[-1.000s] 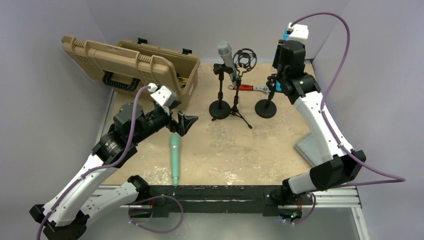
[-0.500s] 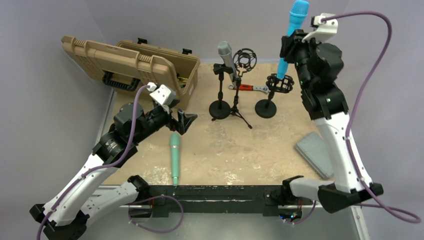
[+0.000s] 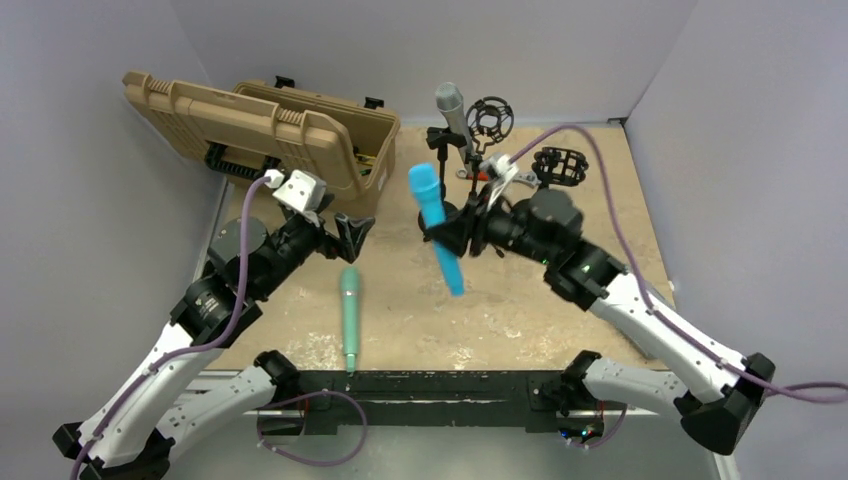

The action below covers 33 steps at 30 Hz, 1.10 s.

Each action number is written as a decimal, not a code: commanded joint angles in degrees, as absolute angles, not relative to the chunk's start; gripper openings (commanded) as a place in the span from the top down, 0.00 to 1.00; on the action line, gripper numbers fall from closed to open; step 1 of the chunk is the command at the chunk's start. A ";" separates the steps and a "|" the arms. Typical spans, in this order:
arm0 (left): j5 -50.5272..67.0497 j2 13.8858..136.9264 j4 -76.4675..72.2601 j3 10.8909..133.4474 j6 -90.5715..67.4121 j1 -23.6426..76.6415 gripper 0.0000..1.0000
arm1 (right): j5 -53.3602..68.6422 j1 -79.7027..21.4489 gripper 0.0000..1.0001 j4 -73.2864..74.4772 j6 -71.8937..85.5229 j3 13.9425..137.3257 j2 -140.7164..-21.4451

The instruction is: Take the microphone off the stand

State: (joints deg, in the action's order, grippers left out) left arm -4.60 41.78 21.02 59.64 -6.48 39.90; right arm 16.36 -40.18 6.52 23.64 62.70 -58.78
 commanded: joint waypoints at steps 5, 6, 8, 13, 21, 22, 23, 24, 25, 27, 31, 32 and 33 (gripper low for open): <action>-21.60 38.98 20.40 58.23 -7.91 40.09 0.18 | 5.45 -61.33 1.00 -19.29 44.50 44.49 -63.97; -22.91 38.63 20.21 57.84 -7.99 40.08 0.19 | 0.70 -64.26 1.00 -18.85 46.72 45.01 -65.80; -24.35 37.98 19.60 57.20 -8.04 40.09 0.19 | -8.16 -68.07 1.00 -17.13 52.00 45.76 -69.84; -25.22 37.68 19.07 56.76 -7.67 40.10 0.19 | -20.22 -70.35 1.00 -8.26 65.13 50.78 -80.55; -25.39 38.16 19.16 56.72 -7.56 40.11 0.19 | -27.99 -71.63 1.00 9.90 74.51 64.71 -96.92; -25.28 38.10 19.16 56.69 -7.64 40.08 0.19 | -27.33 -71.89 1.00 10.22 74.23 65.96 -98.93; -25.15 38.06 19.16 56.72 -7.65 40.09 0.19 | -27.15 -72.20 1.00 10.31 73.74 66.81 -100.59; -25.03 38.05 19.16 56.78 -7.71 40.08 0.19 | -27.30 -72.57 1.00 10.74 73.84 67.63 -102.07; -25.02 38.06 19.18 56.78 -7.73 40.08 0.19 | -27.32 -72.79 1.00 10.97 73.94 68.06 -103.07; -25.04 38.19 19.20 56.84 -7.73 40.11 0.19 | -28.08 -73.14 1.00 11.95 74.16 68.68 -104.32; -24.80 38.28 19.41 57.05 -7.83 40.10 0.19 | -30.03 -73.59 1.00 12.31 73.74 68.49 -105.36; -24.73 38.24 19.40 57.05 -7.82 40.10 0.19 | -30.05 -73.57 1.00 12.14 73.15 68.51 -105.87; -24.76 38.21 19.42 57.09 -7.82 40.14 0.19 | -29.99 -73.61 1.00 12.46 72.97 68.85 -106.51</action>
State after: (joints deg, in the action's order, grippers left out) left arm -24.47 38.15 21.04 56.97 -7.09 39.90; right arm -25.71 -73.43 11.31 72.05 66.41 -106.69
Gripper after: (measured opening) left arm 0.809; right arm 0.363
